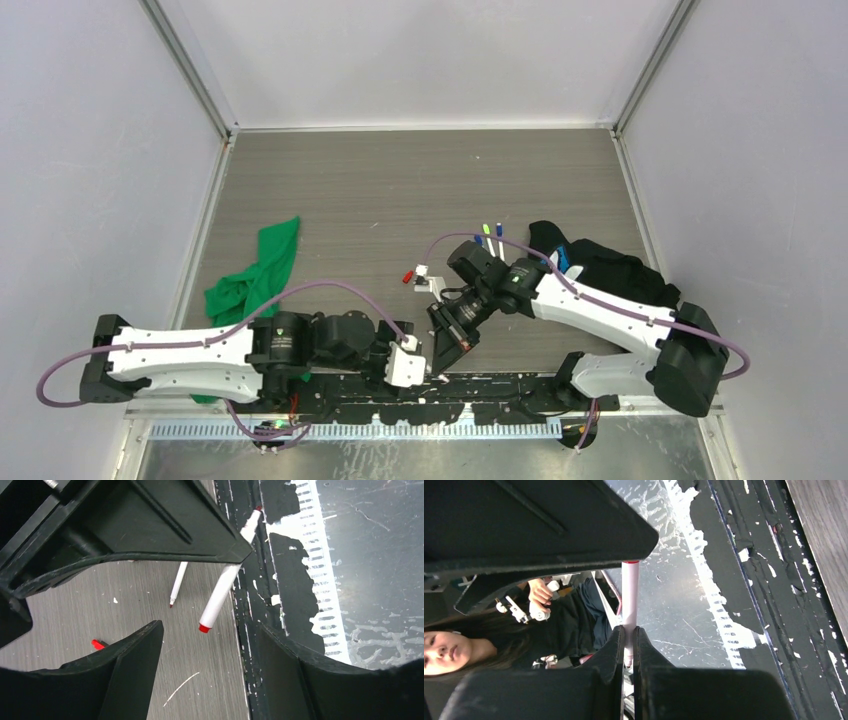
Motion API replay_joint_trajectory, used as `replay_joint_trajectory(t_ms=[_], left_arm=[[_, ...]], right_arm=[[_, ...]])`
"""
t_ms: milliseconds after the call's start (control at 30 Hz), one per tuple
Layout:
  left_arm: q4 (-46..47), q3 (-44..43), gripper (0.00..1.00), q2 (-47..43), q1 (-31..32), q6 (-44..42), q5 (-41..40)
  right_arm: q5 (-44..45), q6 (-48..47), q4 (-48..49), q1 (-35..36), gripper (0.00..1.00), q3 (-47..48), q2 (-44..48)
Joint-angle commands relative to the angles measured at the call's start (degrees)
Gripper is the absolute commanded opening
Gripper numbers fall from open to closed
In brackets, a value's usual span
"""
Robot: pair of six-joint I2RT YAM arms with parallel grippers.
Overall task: Insert the pens into the pen caps
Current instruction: Adjust the pen.
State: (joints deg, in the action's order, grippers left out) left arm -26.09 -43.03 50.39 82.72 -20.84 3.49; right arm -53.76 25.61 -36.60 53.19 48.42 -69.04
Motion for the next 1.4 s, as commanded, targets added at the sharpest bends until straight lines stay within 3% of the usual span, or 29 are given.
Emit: replay_joint_trajectory(t_ms=[0,400,833,967,1033,1100,1267,1367], left_arm=[[2.1,0.3,0.68,0.0,2.5,-1.7,-4.6],[2.4,0.2,0.35,2.8,7.9,-2.1,-8.3],[2.8,-0.3,0.23,3.4,8.2,-1.1,-7.7],[2.8,-0.5,0.04,3.3,8.2,-0.4,-7.3],[2.7,-0.9,0.0,3.0,8.2,0.0,-7.7],[2.6,-0.8,0.0,2.5,8.2,0.3,-8.4],[2.4,-1.2,0.0,1.4,7.9,1.7,-14.5],[1.5,-2.5,0.0,-0.3,3.9,4.0,-13.9]], right_arm=[[-4.0,-0.3,3.1,-0.1,0.01,2.3,-1.5],[-5.0,2.7,7.2,-0.1,0.01,3.1,-4.4],[-4.2,6.0,11.7,-0.1,0.01,3.1,-6.8],[-3.5,6.2,12.2,-0.3,0.01,3.5,-7.1],[-3.5,6.3,12.1,-1.4,0.02,3.5,-6.9],[-3.4,6.0,11.8,-4.0,0.09,3.3,-5.9],[-1.9,0.5,5.9,-12.3,0.46,6.7,-2.7],[0.5,-0.8,4.9,-17.5,0.61,9.8,0.7]])
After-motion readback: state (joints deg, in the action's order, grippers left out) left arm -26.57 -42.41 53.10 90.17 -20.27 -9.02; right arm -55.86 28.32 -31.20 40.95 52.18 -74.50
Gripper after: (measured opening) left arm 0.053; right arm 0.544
